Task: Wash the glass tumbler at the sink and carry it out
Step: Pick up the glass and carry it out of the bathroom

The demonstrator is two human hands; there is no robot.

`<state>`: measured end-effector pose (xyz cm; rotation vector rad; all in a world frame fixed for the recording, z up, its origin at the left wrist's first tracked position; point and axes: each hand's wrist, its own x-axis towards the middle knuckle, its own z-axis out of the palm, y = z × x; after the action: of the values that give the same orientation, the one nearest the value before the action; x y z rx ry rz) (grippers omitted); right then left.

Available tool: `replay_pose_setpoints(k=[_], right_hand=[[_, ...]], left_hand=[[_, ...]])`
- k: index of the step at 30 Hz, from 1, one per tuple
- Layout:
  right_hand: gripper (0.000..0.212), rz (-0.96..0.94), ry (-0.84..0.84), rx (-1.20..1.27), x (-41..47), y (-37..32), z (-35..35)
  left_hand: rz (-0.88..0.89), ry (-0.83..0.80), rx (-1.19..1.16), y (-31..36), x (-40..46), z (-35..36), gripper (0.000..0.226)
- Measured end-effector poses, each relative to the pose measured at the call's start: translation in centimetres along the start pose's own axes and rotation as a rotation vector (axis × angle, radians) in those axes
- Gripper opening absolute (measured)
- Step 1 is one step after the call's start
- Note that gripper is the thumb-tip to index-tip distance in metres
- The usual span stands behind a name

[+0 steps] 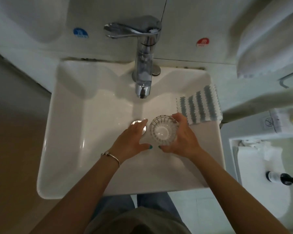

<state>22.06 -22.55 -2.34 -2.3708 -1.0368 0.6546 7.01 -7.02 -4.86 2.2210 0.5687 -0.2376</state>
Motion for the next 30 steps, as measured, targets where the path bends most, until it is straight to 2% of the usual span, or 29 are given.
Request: replay_pose_setpoints(k=[8,12,16,19,22,27,30], right_hand=[[0.111,-0.139,0.075,0.044,-3.8,-3.4,-1.9],[0.108,-0.253,0.102,0.134,-4.7,-6.3,-3.0],[0.107,-0.358,0.038,0.219,-4.9,-9.4,-3.9],[0.109,-0.467,-0.076,0.237,-5.0,-11.1,-4.7],[0.112,-0.552,-0.213,0.262,-5.3,-12.2,-5.6],[0.129,-0.619,-0.434,0.307,-5.8,-13.2,-6.5],[0.123,-0.658,-0.537,0.282,-6.7,-13.7,-5.8]], left_hand=[[0.103,-0.003,-0.338,2.5,-3.2,-2.0,0.103],[0.093,0.017,-0.424,3.5,-5.5,-3.8,0.108],[0.095,0.055,-0.498,4.1,-8.1,-6.0,0.112],[0.067,0.103,-0.54,4.9,-10.6,-6.9,0.116],[0.029,0.227,-0.57,6.3,-13.2,-6.9,0.118],[-0.049,0.524,-0.695,8.6,-17.7,-4.7,0.113],[-0.111,0.693,-0.822,9.8,-20.7,-2.0,0.114]])
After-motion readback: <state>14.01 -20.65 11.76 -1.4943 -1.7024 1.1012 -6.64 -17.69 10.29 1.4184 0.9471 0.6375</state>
